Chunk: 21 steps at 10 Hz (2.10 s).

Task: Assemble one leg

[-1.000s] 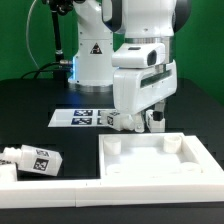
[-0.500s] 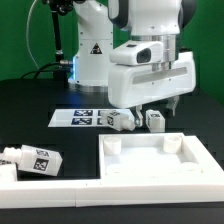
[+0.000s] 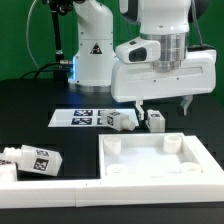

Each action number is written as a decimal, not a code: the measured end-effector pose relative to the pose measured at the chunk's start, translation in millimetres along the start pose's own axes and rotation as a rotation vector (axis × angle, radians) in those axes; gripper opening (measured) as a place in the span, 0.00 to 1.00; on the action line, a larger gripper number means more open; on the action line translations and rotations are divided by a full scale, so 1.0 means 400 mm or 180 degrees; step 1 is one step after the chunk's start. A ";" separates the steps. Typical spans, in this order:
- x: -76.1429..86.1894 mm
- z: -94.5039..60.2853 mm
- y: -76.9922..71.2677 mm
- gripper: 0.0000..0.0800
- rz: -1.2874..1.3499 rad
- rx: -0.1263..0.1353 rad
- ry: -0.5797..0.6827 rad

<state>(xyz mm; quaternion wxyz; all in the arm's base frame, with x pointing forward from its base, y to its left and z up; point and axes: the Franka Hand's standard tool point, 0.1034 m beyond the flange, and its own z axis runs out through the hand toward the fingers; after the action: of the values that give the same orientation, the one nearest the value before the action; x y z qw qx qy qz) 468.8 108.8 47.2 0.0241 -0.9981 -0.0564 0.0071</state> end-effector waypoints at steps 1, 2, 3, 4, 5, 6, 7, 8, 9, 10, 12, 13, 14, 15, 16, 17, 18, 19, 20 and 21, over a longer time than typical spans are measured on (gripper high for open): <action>-0.006 0.002 -0.001 0.81 0.0035 -0.0002 -0.0045; -0.019 0.005 -0.002 0.81 0.0075 -0.0010 -0.0168; -0.034 0.003 -0.005 0.81 0.0186 -0.0031 -0.0416; -0.030 0.004 -0.005 0.81 0.0245 -0.0029 -0.0463; -0.045 0.010 -0.006 0.81 0.0306 -0.0046 -0.0619; -0.059 0.011 0.000 0.81 0.0318 -0.0055 -0.1012; -0.040 0.011 0.002 0.81 0.0315 -0.0033 -0.1174; -0.040 0.014 0.002 0.81 0.0318 -0.0034 -0.1302; -0.051 0.013 0.003 0.81 0.0320 -0.0043 -0.1548; -0.044 0.016 0.001 0.81 0.0317 -0.0042 -0.1650; -0.056 0.011 -0.030 0.81 0.0198 -0.0013 -0.2149; -0.042 0.017 -0.036 0.81 0.0115 0.0021 -0.2254; -0.045 0.020 -0.034 0.81 0.0095 0.0032 -0.2299; -0.055 0.021 -0.033 0.81 0.0093 0.0030 -0.2407; -0.050 0.022 -0.034 0.81 0.0094 0.0032 -0.2377; -0.055 0.027 -0.028 0.81 0.0108 0.0038 -0.2396; -0.073 0.043 -0.015 0.81 0.0160 0.0031 -0.2458; -0.090 0.054 -0.025 0.81 0.0182 0.0006 -0.2510; -0.103 0.059 -0.037 0.81 0.0152 -0.0017 -0.2543; -0.118 0.073 -0.042 0.81 0.0164 -0.0023 -0.2612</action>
Offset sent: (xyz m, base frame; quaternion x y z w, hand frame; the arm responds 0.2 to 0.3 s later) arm -0.0084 -0.0043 -0.0035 -0.0074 -0.1000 0.1021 0.9897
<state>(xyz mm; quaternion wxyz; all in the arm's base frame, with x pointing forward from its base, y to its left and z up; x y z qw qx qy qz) 419.4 121.4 19.4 -0.0041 -0.9136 -0.0363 0.4050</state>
